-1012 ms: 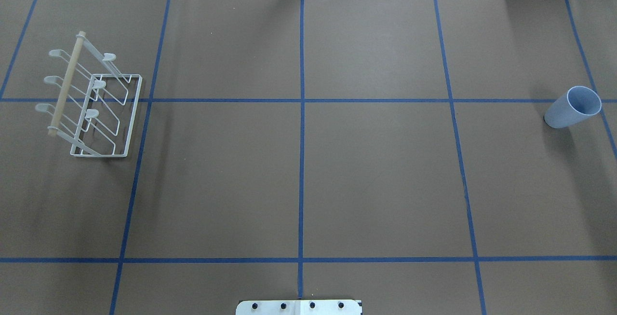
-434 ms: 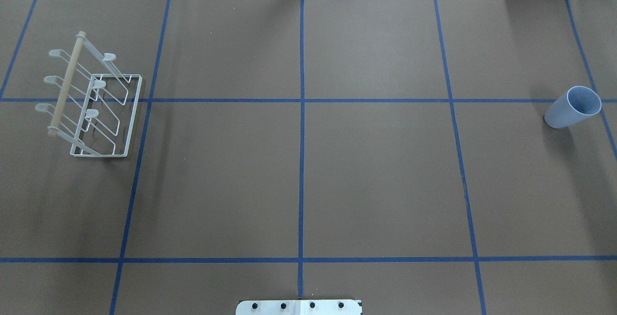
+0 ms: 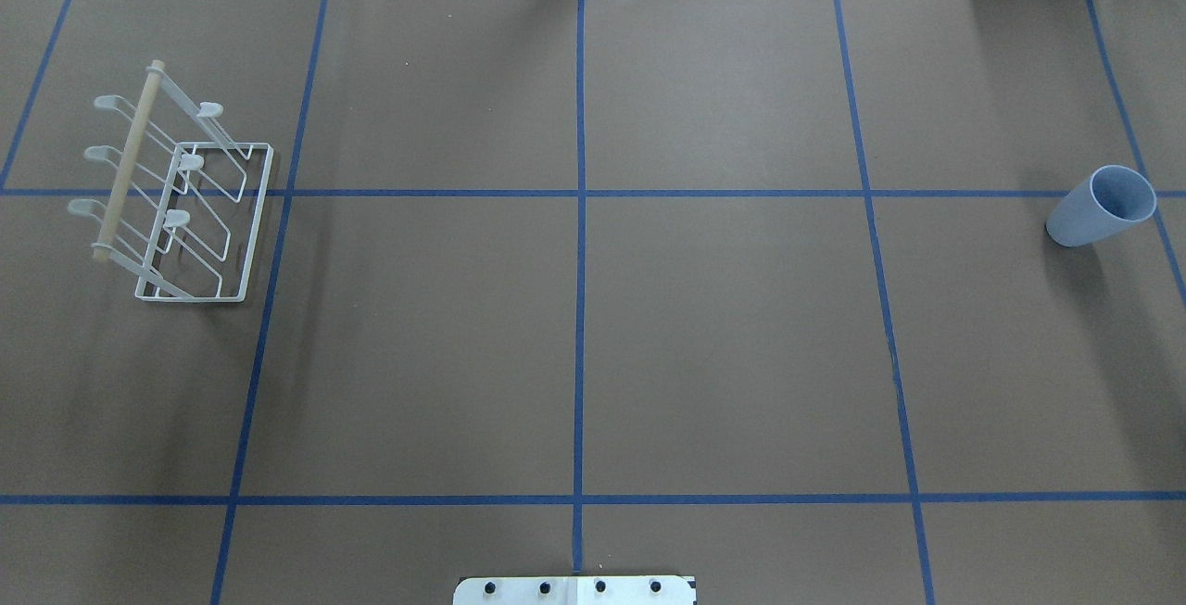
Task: Hang cup on cup holder
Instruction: 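Move the right gripper above the light blue cup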
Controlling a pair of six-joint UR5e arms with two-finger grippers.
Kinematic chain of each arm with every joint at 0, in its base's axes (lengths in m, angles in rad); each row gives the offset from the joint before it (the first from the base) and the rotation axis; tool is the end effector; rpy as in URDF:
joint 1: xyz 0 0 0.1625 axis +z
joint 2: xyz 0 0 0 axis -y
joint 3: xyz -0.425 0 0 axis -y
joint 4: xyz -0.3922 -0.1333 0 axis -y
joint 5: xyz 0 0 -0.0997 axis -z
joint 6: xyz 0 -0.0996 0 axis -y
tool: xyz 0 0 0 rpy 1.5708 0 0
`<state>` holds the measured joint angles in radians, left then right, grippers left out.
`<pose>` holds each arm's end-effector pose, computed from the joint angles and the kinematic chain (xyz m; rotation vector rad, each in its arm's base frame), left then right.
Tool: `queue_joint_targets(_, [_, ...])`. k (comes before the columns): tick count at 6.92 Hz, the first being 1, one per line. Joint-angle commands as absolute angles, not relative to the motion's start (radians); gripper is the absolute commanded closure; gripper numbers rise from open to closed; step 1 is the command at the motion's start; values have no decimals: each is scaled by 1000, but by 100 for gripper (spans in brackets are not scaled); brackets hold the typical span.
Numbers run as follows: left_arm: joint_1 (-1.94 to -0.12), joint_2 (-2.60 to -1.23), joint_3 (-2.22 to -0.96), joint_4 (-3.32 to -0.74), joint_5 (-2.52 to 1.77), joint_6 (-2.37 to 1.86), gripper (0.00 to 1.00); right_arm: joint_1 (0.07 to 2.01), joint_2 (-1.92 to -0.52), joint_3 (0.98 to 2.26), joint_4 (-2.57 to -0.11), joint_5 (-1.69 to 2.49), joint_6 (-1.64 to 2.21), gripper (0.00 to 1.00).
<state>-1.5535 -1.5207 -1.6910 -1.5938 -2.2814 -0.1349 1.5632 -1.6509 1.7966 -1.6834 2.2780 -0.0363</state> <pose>-0.0601 -0.4774 0.6254 0.0349 0.7150 -0.0795 0.0651 -0.4567 0.6016 0.0419 -0.7067 -0.0537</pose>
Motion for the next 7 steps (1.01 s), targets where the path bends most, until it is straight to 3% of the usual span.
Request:
queue_joint_targets(1, [-1552, -1522, -1768, -1597, -2283, -135, 1, 1496, -1559, 1780, -1695, 2287, -23, 0])
queue_joint_targets(4, [-1549, -1525, -1787, -1597, -2385, -141, 1, 1457, -1569, 1706, -1536, 2296, -12, 0])
queue_joint_targets(7, [-1549, -1526, -1793, -1595, -2385, -141, 1, 1437, -1562, 1657, -1528, 2416, -14, 0])
